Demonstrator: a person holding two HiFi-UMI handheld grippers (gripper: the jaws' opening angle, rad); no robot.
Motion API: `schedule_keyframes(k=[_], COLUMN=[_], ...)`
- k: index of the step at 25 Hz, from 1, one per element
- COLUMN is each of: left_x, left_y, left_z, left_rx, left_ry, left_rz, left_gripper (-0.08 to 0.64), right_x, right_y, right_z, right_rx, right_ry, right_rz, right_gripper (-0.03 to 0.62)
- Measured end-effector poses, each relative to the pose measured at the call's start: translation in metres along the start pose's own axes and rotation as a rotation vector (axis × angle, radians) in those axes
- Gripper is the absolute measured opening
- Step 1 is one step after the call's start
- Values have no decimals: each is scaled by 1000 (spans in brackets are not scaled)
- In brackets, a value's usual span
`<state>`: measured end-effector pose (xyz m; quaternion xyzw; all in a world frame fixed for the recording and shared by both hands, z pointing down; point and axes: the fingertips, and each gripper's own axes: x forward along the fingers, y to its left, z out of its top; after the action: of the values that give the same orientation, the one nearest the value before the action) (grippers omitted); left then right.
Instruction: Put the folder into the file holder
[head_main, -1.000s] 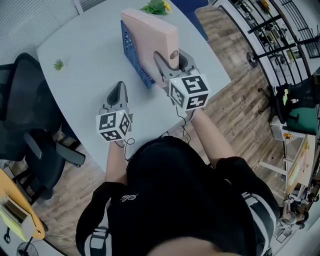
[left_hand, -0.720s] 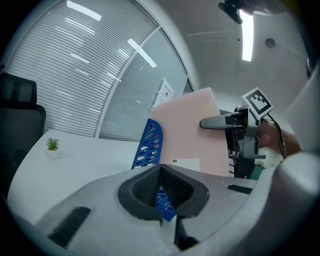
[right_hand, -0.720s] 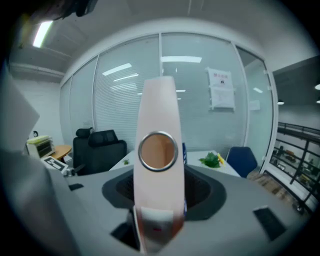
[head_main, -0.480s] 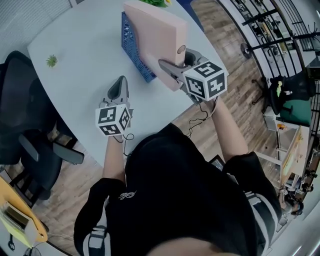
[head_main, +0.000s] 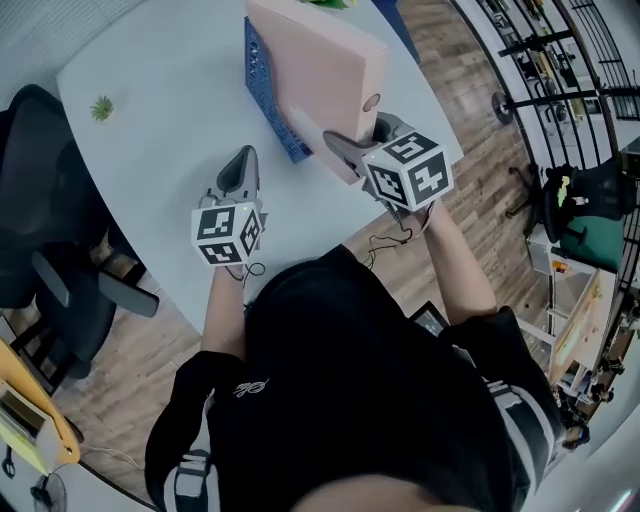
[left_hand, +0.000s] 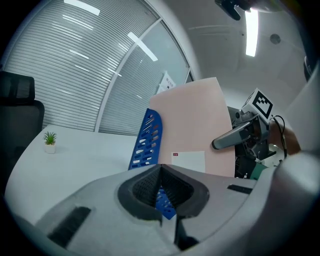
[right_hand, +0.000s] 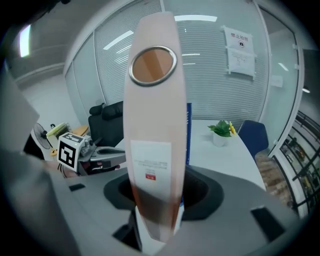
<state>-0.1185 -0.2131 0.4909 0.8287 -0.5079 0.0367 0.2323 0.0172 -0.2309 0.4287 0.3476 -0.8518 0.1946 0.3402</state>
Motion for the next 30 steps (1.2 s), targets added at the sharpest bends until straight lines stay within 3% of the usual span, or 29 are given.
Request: schedule_keyframes(k=[6,15,30], left_x=[4,4,13], left_y=[0,0,-4], left_z=[-5,0,-2], left_rx=[2,40,79], left_ry=[17,28,43], left_rz=[44,89,97], left_gripper=[6,6,6], right_x=[-4,-14,-11], right_y=[-12,-13,-24], right_z=[-1,0,26], right_rx=[60,128,111], right_ry=[-121,-381,-645], right_rz=[-32,-41,-114], right_gripper=[170,161,156])
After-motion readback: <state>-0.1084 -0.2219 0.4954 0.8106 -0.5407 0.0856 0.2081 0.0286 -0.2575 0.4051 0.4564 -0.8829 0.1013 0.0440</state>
